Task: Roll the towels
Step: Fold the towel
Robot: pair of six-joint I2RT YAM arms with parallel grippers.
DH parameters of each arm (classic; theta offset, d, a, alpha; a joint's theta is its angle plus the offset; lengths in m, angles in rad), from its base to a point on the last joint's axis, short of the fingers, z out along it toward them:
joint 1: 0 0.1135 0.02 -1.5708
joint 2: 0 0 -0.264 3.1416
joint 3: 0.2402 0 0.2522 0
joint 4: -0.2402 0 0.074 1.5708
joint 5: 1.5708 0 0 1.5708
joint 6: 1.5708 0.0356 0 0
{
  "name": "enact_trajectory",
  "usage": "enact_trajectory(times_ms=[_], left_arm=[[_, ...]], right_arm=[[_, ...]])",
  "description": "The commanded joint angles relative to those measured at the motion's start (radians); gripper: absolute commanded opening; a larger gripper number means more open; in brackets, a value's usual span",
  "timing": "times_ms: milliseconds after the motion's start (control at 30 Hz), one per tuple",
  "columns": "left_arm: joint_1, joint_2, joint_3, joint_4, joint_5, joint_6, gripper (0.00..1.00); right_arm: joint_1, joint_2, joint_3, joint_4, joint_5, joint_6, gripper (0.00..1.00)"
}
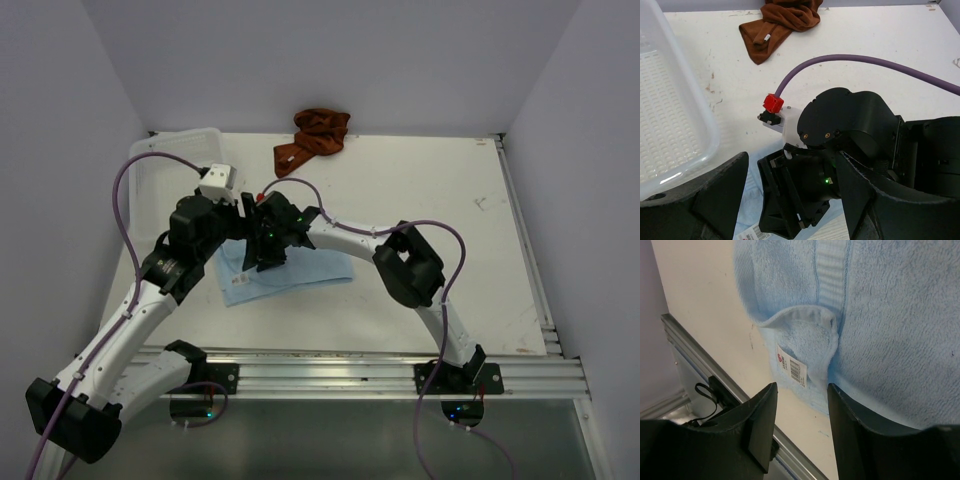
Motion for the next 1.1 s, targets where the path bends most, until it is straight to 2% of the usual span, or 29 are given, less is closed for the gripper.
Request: enact_trajectory(times_ms=[0,567,1000,1067], left_arm=[[-0.006,-0.01,0.004,0.037,0.002,0.011,0.74],[-0.009,-0.015,0.001,0.04,0.002,0.012,0.75],[-0.009,-0.015,0.001,0.04,0.001,0.012,0.75],[-0.007,-0.016,0.002,0.037,-0.004,0.011,0.74]], right_arm=[[0.038,0.003,0.011,0.05,-0.036,-0.013,0.49],[0.074,-0.003,-0.049,0.101,-0.077,-0.044,0.42],[0.1,0.017,-0.058,0.163,-0.085,-0.104,0.41],[0.104,0.019,-0.058,0.169,-0.073,-0.111,0.36]])
